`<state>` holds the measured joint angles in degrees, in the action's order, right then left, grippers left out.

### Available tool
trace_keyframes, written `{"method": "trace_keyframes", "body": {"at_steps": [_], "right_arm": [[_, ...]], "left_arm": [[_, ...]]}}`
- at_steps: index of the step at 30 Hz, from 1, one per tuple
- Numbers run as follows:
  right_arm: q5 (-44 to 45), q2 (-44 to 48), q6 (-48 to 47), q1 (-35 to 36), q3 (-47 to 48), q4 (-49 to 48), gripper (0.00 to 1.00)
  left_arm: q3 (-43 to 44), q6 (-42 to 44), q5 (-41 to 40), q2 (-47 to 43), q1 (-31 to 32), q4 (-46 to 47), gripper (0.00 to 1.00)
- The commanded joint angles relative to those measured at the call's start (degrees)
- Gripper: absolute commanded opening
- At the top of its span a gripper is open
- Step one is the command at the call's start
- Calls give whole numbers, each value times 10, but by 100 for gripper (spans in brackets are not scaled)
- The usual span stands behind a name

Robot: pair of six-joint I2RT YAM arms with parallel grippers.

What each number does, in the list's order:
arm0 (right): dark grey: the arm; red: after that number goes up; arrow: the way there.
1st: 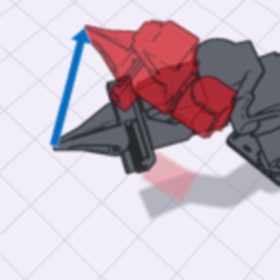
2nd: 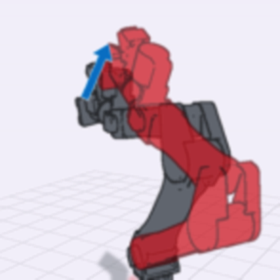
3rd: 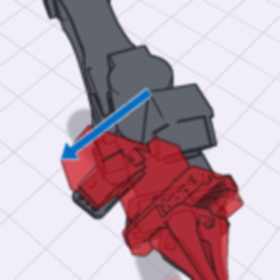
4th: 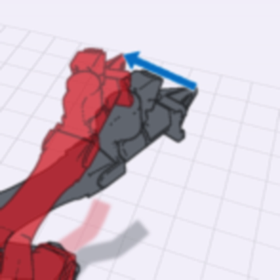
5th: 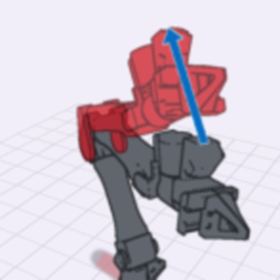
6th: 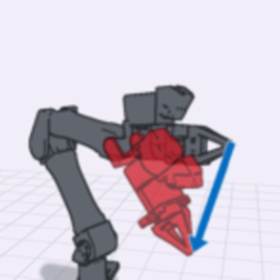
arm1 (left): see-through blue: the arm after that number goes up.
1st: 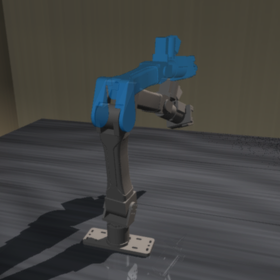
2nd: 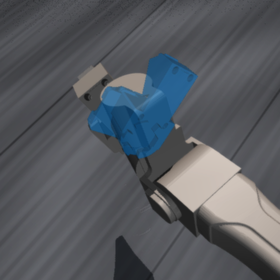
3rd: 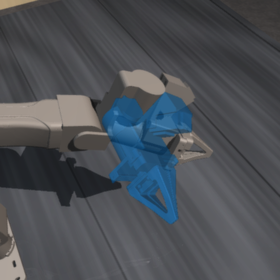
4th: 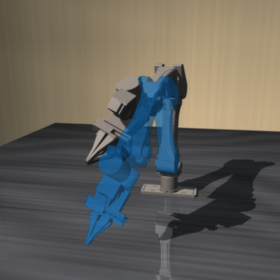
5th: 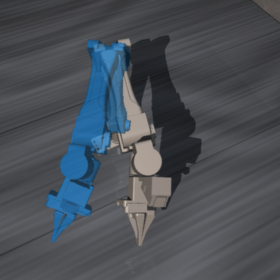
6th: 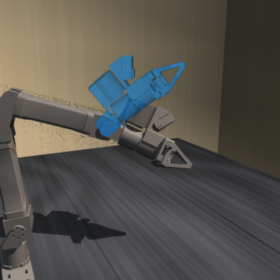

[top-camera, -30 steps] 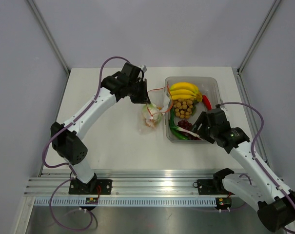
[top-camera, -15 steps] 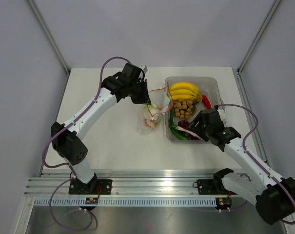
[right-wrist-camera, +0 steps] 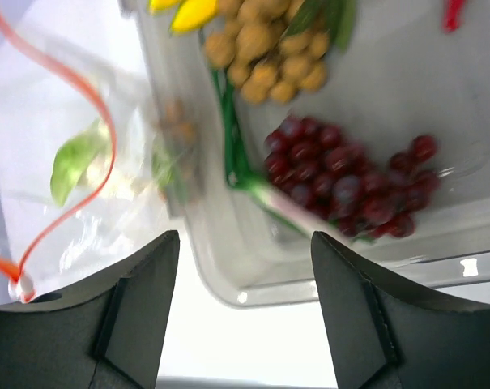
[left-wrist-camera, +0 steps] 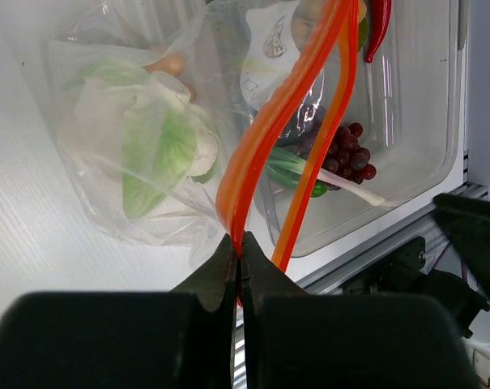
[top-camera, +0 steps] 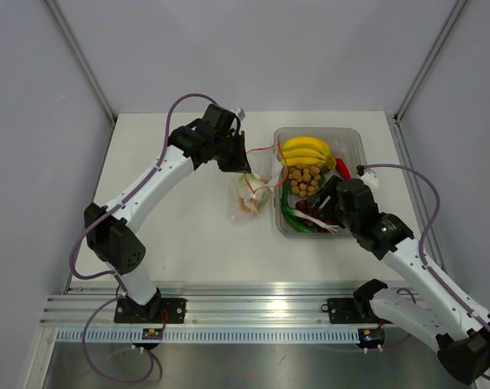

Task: Place the food in the zip-top bag and seal the zipper
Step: Pick up the fake vegetable from the bin.

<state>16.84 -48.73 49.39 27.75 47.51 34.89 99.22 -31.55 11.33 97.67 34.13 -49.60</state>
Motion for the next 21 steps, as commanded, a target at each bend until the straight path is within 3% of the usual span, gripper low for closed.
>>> {"method": "trace_keyframes", "body": {"at_steps": [1, 5, 6, 12, 21], "right_arm": [[-32, -27, 51, 58, -21, -39, 73], [-47, -74, 92, 73, -50, -104, 71], [-39, -92, 100, 73, -53, -104, 67], [34, -133, 130, 71, -53, -91, 66], [56, -137, 180, 71, -65, -73, 66]], "left_arm": [[29, 1, -4, -7, 3, 22, 0], [27, 3, -6, -9, 3, 19, 0], [26, 3, -9, -11, 3, 19, 0], [12, 12, -18, -31, 3, 14, 0], [10, 11, -7, -28, 3, 20, 0]]}}
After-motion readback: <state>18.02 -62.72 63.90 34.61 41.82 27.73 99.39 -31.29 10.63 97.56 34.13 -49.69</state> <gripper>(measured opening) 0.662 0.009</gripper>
